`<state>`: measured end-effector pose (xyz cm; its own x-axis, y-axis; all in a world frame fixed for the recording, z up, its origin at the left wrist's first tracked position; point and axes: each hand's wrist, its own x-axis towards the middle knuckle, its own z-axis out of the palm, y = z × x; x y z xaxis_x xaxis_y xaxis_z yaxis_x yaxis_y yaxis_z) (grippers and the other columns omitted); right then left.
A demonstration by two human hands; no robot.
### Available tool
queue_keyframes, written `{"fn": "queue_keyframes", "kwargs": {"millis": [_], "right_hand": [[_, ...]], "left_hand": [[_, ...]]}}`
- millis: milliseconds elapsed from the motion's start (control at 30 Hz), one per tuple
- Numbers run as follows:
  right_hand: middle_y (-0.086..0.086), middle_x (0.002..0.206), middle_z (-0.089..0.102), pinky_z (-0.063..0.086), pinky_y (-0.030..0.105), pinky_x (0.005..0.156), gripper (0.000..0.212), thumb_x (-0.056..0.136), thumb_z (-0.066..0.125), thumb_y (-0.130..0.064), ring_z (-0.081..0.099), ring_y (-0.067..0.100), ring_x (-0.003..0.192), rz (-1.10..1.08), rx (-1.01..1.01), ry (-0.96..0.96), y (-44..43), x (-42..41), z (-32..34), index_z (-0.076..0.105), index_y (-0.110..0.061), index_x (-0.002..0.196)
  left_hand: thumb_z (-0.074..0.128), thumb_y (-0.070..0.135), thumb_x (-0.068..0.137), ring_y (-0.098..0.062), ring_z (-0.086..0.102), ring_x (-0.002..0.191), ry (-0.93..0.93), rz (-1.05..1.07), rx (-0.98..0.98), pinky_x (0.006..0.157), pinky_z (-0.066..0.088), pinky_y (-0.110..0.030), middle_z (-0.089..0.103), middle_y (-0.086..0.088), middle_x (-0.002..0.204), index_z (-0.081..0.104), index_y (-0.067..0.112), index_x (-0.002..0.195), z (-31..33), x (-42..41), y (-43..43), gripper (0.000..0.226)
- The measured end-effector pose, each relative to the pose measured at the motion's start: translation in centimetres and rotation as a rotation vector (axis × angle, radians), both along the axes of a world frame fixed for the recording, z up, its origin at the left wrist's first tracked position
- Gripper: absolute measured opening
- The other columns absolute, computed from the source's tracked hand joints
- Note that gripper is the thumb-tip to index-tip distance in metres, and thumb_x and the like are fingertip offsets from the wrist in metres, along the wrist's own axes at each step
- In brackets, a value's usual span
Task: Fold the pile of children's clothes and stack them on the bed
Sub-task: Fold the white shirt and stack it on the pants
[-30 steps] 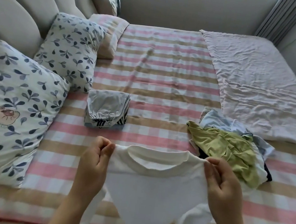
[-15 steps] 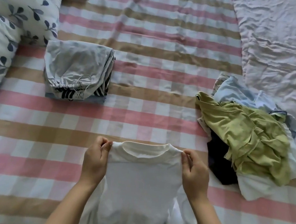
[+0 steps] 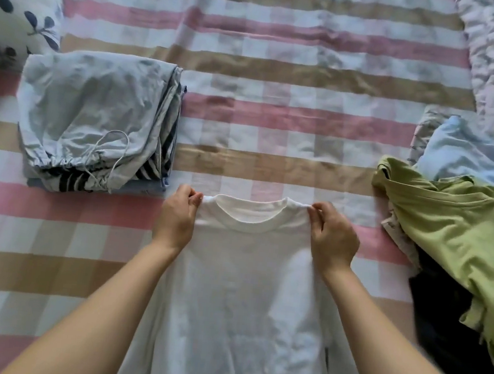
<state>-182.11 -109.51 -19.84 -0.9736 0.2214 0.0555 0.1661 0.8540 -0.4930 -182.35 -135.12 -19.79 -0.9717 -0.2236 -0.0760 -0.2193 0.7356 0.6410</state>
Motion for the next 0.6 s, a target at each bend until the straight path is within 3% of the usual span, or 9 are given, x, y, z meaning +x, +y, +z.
{"fn": "queue_keyframes", "kwargs": {"millis": [133,300,400,500,600], "right_hand": [[0.015,0.089,0.065,0.038,0.038,0.063,0.022,0.093,0.052,-0.027,0.056,0.036,0.084,0.014,0.052,-0.017,-0.7,-2.7,-2.1,0.064,-0.009,0.091],[0.015,0.096,0.062,0.039,0.041,0.073,0.021,0.091,0.055,-0.027,0.053,0.035,0.093,0.021,0.087,-0.107,-0.7,-3.8,-3.0,0.064,-0.008,0.091],[0.012,0.098,0.061,0.037,0.042,0.078,0.021,0.089,0.057,-0.029,0.051,0.034,0.098,0.015,0.050,-0.128,-1.0,-4.0,-2.5,0.066,-0.010,0.093],[0.005,0.099,0.063,0.032,0.038,0.079,0.020,0.088,0.058,-0.033,0.049,0.028,0.100,0.057,0.043,-0.191,-1.3,-4.7,-2.0,0.066,-0.016,0.095],[0.003,0.096,0.064,0.029,0.037,0.079,0.016,0.088,0.058,-0.030,0.048,0.026,0.098,0.058,0.005,-0.203,-1.3,-5.5,-1.9,0.065,-0.016,0.089]], "left_hand": [[0.049,0.016,0.095,-0.033,0.051,0.067,-0.008,-0.021,-0.045,0.058,0.029,-0.036,0.057,-0.022,0.074,0.051,-0.001,0.082,-1.8,-2.9,-0.3,0.022],[0.053,0.013,0.092,-0.028,0.047,0.070,0.006,-0.106,-0.118,0.059,0.023,-0.030,0.053,-0.016,0.076,0.052,-0.001,0.078,-2.4,-3.7,-0.8,0.020],[0.057,0.011,0.089,-0.031,0.050,0.085,-0.002,-0.145,-0.079,0.070,0.033,-0.030,0.055,-0.016,0.089,0.057,-0.002,0.090,-1.9,-3.5,-0.9,0.013],[0.065,0.015,0.084,-0.027,0.048,0.094,-0.014,-0.258,-0.069,0.082,0.032,-0.025,0.056,-0.015,0.099,0.059,-0.002,0.104,-1.4,-3.4,-1.0,0.027],[0.066,0.009,0.082,-0.030,0.048,0.087,-0.011,-0.283,-0.073,0.074,0.030,-0.023,0.056,-0.015,0.089,0.061,-0.003,0.085,-1.2,-4.1,-1.0,0.013]]}}
